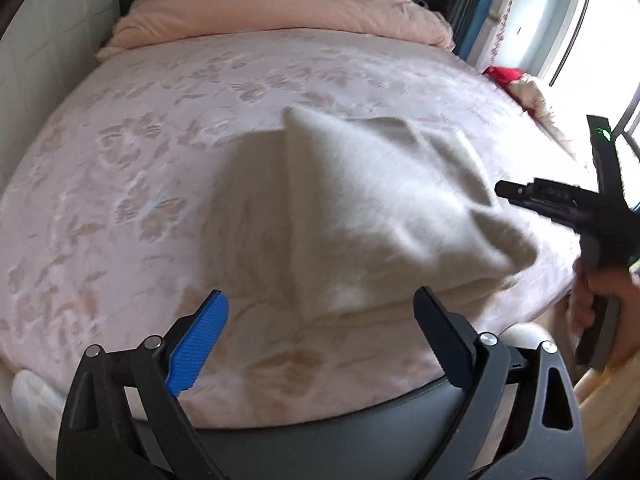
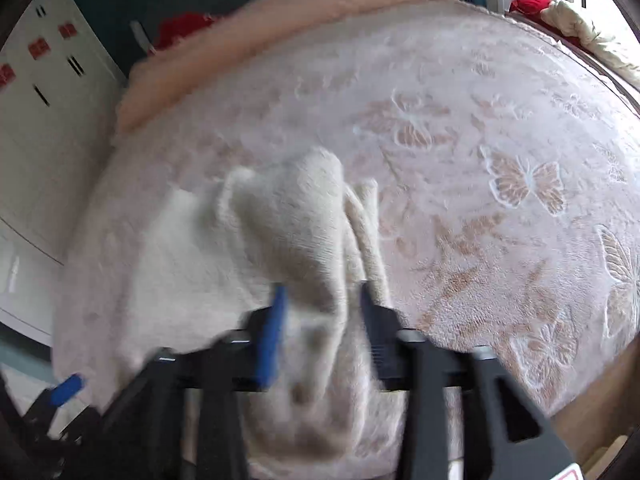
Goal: Fold small clothes
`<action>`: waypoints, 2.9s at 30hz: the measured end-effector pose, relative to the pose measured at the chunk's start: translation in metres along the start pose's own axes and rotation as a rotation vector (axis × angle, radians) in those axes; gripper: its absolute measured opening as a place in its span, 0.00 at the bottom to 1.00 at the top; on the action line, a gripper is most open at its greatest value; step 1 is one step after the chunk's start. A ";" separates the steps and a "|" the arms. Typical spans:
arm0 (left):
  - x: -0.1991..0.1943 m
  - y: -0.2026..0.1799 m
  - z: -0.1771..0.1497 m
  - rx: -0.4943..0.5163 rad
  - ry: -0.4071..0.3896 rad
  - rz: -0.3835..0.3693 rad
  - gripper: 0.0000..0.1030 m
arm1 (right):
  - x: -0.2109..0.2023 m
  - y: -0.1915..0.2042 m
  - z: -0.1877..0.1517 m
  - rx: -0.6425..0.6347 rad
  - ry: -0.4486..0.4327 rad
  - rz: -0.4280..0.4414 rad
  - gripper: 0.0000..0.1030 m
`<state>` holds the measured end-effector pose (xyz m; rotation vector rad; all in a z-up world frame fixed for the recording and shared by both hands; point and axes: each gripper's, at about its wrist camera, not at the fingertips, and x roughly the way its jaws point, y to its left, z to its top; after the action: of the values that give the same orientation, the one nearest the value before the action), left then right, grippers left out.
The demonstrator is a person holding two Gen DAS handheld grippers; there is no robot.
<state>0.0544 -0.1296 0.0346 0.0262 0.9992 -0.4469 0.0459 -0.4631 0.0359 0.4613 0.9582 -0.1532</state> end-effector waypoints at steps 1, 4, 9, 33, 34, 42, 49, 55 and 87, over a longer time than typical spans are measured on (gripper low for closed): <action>0.004 0.000 0.004 -0.016 0.009 -0.013 0.89 | -0.003 -0.002 -0.004 0.019 0.007 0.020 0.54; 0.020 -0.001 0.016 -0.077 0.052 -0.041 0.89 | 0.007 -0.009 -0.021 0.061 0.096 0.042 0.60; 0.028 -0.003 0.018 -0.105 0.067 -0.052 0.89 | 0.018 0.006 -0.039 0.029 0.089 0.041 0.22; 0.132 0.011 0.055 -0.323 0.266 -0.153 0.96 | 0.062 -0.042 -0.047 0.233 0.093 0.143 0.85; 0.140 0.013 0.054 -0.349 0.284 -0.163 0.96 | 0.063 -0.040 -0.047 0.228 0.087 0.136 0.87; 0.127 -0.002 0.065 -0.292 0.296 -0.157 0.65 | 0.065 -0.028 -0.038 0.253 0.091 0.197 0.38; 0.078 -0.019 0.075 -0.215 0.265 -0.167 0.49 | 0.010 -0.009 -0.035 0.270 0.025 0.238 0.32; 0.039 -0.023 0.059 -0.188 0.269 -0.190 0.49 | -0.029 0.000 -0.058 0.267 0.040 0.250 0.32; -0.300 -0.022 0.138 0.075 -0.472 -0.348 0.50 | -0.322 0.180 0.000 -0.198 -0.633 0.407 0.32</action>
<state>0.0200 -0.0750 0.3598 -0.1810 0.5197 -0.7684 -0.0795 -0.3267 0.3547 0.3807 0.2440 0.1596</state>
